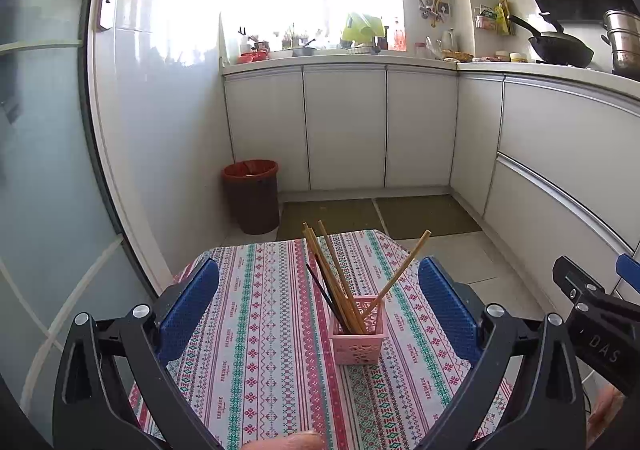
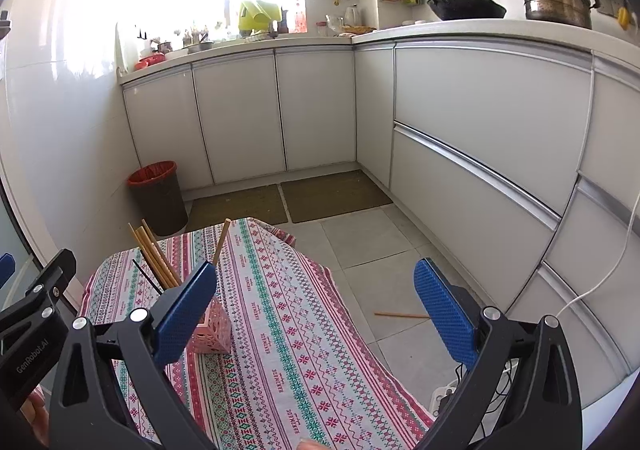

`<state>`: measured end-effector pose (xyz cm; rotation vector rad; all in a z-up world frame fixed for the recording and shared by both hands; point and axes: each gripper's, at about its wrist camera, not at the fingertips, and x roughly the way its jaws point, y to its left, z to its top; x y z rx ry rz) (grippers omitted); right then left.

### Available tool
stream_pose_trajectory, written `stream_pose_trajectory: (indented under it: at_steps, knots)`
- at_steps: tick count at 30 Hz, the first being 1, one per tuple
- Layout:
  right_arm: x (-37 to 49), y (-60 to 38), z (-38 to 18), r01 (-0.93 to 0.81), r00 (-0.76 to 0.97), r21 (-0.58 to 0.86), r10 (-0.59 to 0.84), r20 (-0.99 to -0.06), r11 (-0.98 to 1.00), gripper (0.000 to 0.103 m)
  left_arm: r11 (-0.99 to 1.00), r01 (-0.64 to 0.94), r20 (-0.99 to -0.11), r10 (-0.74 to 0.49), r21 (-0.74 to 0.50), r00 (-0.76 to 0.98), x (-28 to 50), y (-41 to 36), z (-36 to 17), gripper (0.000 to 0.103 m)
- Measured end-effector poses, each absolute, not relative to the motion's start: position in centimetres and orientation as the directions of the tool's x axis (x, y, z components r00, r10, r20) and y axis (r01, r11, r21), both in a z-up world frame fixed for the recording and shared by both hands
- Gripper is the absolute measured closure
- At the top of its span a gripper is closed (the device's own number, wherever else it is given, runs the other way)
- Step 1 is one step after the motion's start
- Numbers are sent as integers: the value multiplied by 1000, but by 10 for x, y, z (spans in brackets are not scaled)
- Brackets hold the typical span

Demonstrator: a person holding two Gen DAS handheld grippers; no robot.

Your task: Organize utensils

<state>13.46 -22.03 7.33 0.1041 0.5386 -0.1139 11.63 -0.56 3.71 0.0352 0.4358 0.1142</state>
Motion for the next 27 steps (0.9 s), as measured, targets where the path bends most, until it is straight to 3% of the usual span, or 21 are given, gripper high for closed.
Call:
stream_pose_trajectory:
  at_steps: [27]
  knots:
    - [138,-221,70,126,837,86,-59,-544,988,7,992,-108,-427,123,59,896,117,-5,35,7]
